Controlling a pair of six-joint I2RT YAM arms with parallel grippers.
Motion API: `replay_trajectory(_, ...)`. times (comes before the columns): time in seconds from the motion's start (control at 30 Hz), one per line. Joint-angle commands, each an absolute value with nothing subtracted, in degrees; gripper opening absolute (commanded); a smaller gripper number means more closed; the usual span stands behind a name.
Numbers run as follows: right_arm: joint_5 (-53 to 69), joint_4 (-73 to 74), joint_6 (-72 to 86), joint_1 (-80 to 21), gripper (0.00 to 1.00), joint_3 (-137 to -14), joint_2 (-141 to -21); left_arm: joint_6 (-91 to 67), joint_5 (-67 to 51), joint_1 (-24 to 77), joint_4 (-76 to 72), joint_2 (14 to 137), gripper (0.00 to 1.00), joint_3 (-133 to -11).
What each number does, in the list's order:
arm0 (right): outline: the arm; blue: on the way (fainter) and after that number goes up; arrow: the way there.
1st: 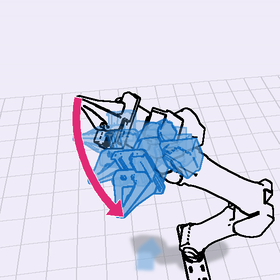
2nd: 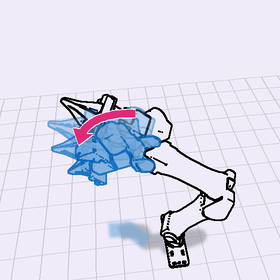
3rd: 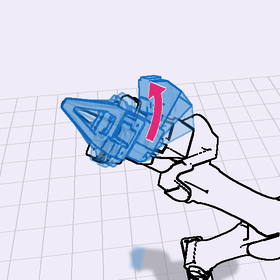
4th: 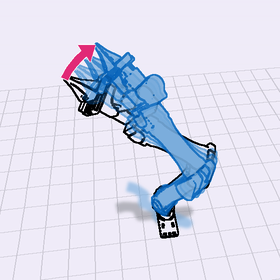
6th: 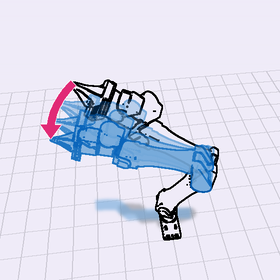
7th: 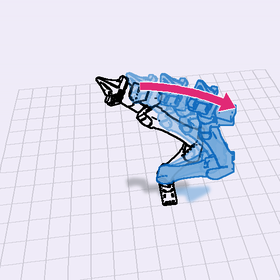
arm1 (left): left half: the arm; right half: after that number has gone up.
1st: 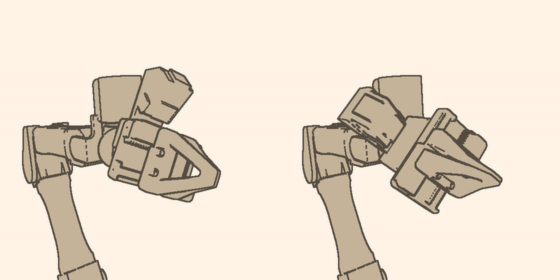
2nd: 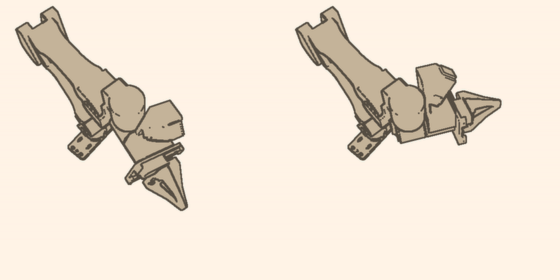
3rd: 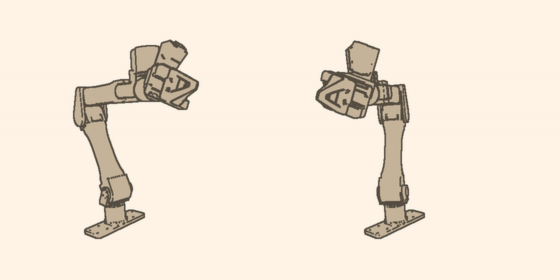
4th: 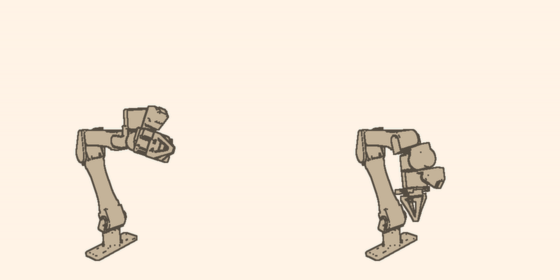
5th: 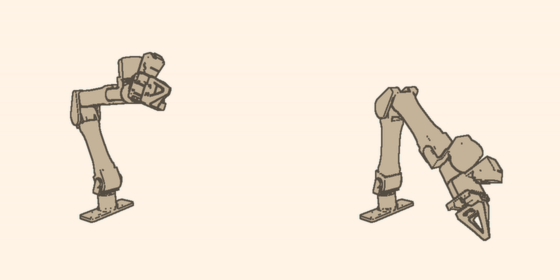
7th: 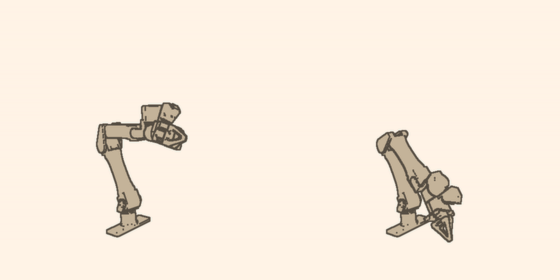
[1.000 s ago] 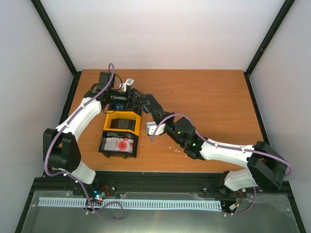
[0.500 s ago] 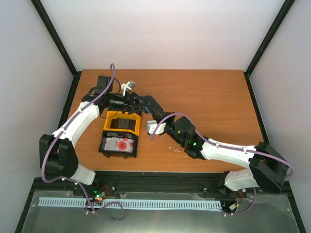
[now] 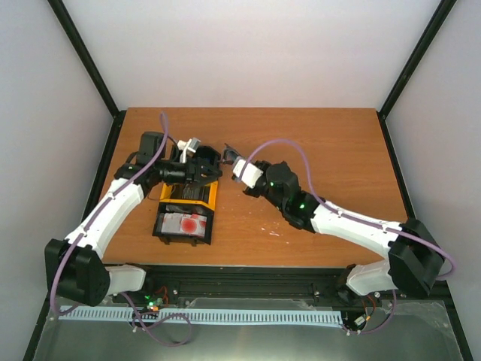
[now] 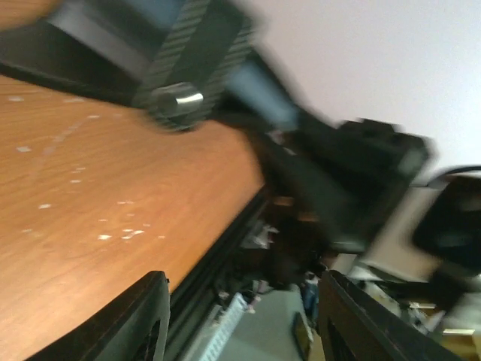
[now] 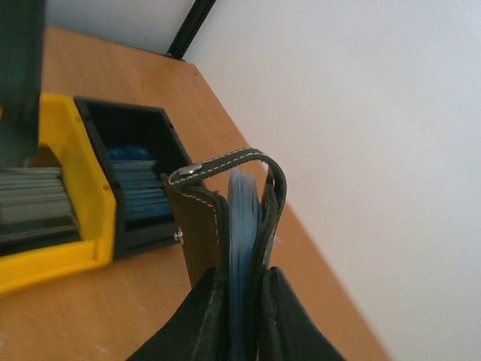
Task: Put the credit cards into the card holder
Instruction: Close the card holder at the center of the board.
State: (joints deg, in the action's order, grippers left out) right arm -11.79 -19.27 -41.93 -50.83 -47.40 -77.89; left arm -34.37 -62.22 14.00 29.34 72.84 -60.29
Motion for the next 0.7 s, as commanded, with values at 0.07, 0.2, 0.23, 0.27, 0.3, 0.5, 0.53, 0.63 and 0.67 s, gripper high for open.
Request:
replay_trajectory(0.07,-6.07,5.35,4.08,-47.94,0.03,-54.38,-77.21,-32.74,-43.13,13.53,25.90,70.60,0.57,-57.21)
replay_trajectory(0.2,-3.98,8.99,27.43,-42.39,0.03,-51.34,-77.30,-32.47,-41.22,13.66,19.98,67.65,0.61,-54.63)
replay_trajectory(0.23,-2.02,8.49,33.43,-40.45,0.03,-49.60,-76.81,-32.70,-41.64,13.88,18.87,67.33,0.62,-54.02)
replay_trajectory(0.27,-0.01,7.41,38.63,-38.74,0.03,-47.48,-76.42,-32.82,-41.69,14.27,17.79,67.31,0.63,-53.51)
replay_trajectory(0.3,1.14,6.65,44.31,-37.40,0.03,-44.70,-75.95,-32.93,-41.48,14.77,17.43,67.39,0.63,-53.09)
replay_trajectory(0.5,5.27,-0.60,71.95,-35.42,0.03,-33.64,-76.71,-32.59,-39.80,18.41,15.72,69.43,0.63,-51.44)
replay_trajectory(0.53,6.55,-3.38,75.38,-35.42,0.03,-31.31,-77.20,-32.68,-39.52,19.20,15.62,70.16,0.63,-51.63)
replay_trajectory(0.63,7.13,-8.28,84.25,-35.58,0.03,-25.68,-77.48,-32.73,-39.37,22.38,15.49,72.40,0.63,-52.17)
replay_trajectory(0.67,6.43,-8.28,85.33,-35.59,0.03,-24.59,-76.86,-32.72,-39.18,23.37,15.35,73.05,0.63,-52.27)
